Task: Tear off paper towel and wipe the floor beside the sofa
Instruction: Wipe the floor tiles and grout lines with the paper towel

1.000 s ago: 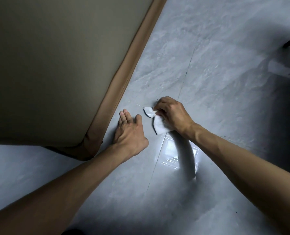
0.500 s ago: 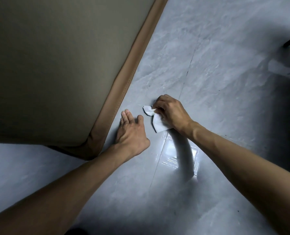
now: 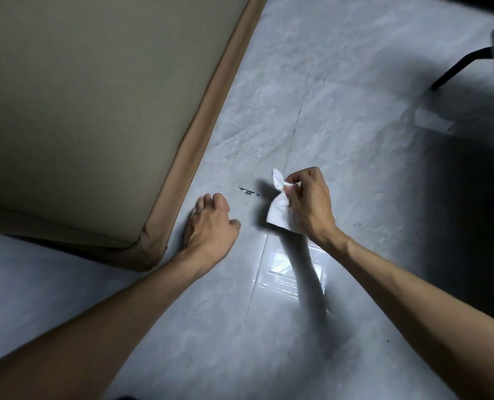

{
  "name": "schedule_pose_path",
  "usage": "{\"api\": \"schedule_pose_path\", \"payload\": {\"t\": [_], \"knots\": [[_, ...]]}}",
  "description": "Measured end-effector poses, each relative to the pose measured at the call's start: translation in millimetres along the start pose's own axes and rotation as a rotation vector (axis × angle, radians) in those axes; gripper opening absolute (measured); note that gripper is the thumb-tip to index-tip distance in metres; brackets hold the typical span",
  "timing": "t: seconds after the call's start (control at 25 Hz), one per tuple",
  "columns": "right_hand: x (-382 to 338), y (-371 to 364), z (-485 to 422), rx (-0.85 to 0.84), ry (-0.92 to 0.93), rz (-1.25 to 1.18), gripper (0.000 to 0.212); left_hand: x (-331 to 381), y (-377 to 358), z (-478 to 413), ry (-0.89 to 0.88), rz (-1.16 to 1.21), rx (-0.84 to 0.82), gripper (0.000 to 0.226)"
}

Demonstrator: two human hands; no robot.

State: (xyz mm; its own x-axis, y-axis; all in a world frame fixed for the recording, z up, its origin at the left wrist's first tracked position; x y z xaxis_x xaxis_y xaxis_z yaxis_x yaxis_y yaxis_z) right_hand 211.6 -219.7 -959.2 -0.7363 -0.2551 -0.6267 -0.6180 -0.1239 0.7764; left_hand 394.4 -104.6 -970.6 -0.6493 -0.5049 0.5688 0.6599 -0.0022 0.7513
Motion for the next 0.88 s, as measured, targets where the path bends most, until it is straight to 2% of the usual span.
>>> {"api": "schedule_pose_path", "payload": {"t": [0.08, 0.16, 0.32, 0.44, 0.56, 0.64, 0.72, 0.8, 0.88], "knots": [[-4, -4, 0, -0.063, -0.041, 0.025, 0.004, 11, 10, 4, -0.018, 0.126, 0.095, 0.032], [-4, -9, 3, -0.120, -0.068, 0.058, 0.004, 21, 7, 4, -0.046, 0.165, 0.070, 0.037], [-13, -7, 3, -0.196, -0.040, 0.055, 0.004, 28, 0, 0, -0.074, 0.135, 0.045, 0.029], [-9, -13, 5, -0.361, -0.069, 0.041, 0.006, 29, 4, -3, -0.144, 0.076, 0.105, 0.023], [5, -24, 10, -0.542, -0.208, -0.040, 0.010, 34, 8, -3, -0.287, 0.010, 0.156, 0.017], [6, -28, 10, -0.594, -0.269, -0.096, 0.008, 45, 9, 1, -0.430, 0.051, 0.148, 0.026], [3, -30, 11, -0.623, -0.280, -0.159, 0.009, 60, 6, 3, -0.574, 0.092, 0.072, 0.036], [-1, -29, 13, -0.648, -0.287, -0.253, 0.013, 68, 4, 4, -0.646, 0.098, 0.034, 0.027], [-2, -24, 17, -0.672, -0.291, -0.356, 0.015, 68, 5, 2, -0.647, 0.142, 0.036, 0.015]]}}
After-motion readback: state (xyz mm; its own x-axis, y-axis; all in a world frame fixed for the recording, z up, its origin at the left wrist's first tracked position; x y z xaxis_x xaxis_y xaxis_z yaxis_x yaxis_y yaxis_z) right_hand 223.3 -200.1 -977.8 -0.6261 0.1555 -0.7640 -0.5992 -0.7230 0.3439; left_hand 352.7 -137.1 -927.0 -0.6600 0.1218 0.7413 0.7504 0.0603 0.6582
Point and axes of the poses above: each hand's wrist, its own z-axis away from the middle knuckle, its own y-axis out of the back of the hand, x = y × z, the point moved 9 cm from there along -z, towards the middle knuckle, and after that the axes turned 10 degrees about z, right-handed, at the moved point
